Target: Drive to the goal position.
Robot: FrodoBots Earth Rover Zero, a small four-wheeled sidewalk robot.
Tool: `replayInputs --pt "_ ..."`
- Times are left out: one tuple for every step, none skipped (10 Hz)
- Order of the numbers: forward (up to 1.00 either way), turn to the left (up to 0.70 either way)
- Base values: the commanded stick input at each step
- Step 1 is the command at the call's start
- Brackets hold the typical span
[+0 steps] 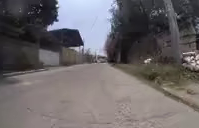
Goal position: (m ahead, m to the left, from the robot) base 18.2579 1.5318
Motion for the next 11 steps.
replayInputs --pt "1.0 0.0" --pt "1.0 0.0" --pt "1.0 -0.01" --pt "1.0 -0.02" --pt "1.0 -0.02" --pt "1.0 -0.02" --pt "1.0 -0.02" --pt "1.0 -0.03" --pt "1.0 -0.03" --pt "1.0 -0.02" --pt "1.0 0.0"
